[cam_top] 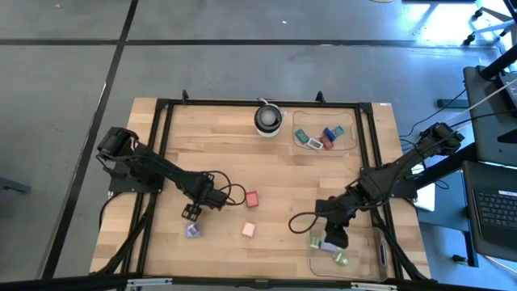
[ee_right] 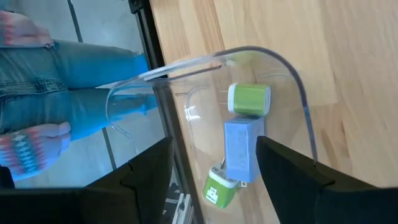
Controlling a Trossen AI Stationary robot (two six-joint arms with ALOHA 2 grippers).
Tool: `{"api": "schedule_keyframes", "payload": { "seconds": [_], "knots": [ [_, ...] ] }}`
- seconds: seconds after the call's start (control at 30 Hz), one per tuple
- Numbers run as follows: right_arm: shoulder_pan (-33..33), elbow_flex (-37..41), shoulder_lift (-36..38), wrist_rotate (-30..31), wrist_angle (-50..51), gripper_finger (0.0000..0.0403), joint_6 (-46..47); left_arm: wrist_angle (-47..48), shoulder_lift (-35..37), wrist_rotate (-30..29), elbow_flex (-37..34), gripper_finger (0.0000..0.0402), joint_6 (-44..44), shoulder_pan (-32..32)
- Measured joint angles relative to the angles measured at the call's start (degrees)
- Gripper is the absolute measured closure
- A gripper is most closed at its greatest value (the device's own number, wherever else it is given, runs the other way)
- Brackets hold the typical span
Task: Pick & Place Office items
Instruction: Put the red digital timer into the top transparent bin
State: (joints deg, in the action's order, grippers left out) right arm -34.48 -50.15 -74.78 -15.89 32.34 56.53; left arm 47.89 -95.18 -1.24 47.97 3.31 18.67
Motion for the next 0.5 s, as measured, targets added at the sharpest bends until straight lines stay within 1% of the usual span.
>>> {"api": "schedule_keyframes", "payload": {
  "seconds": [0.07, 0.17, 0.27, 0.43, 0.5],
  "knots": [
    [0.3, 0.0, 0.0, 0.0, 0.0, 0.0170, 0.0, -0.2, 0.0, 0.3, 0.0, 0.0111, 0.3, -0.4],
    [0.3, 0.0, 0.0, 0.3, 0.0, 0.0170, 0.0, -0.1, 0.0, 0.5, 0.0, 0.0141, 0.6, -0.8],
    [0.3, 0.0, 0.0, 1.3, 0.0, 0.0170, -0.1, -0.2, -0.1, 0.5, 0.0, 0.0180, 0.9, -0.8],
    [0.3, 0.0, 0.0, 1.9, 0.0, 0.0170, -0.2, -0.4, -0.1, 0.7, 0.0, 0.0248, 4.3, -0.8],
    [0.3, 0.0, 0.0, 2.0, 0.0, 0.0170, -0.2, -0.2, -0.1, 0.8, 0.7, 0.0249, 5.5, -0.8]
  ]
}}
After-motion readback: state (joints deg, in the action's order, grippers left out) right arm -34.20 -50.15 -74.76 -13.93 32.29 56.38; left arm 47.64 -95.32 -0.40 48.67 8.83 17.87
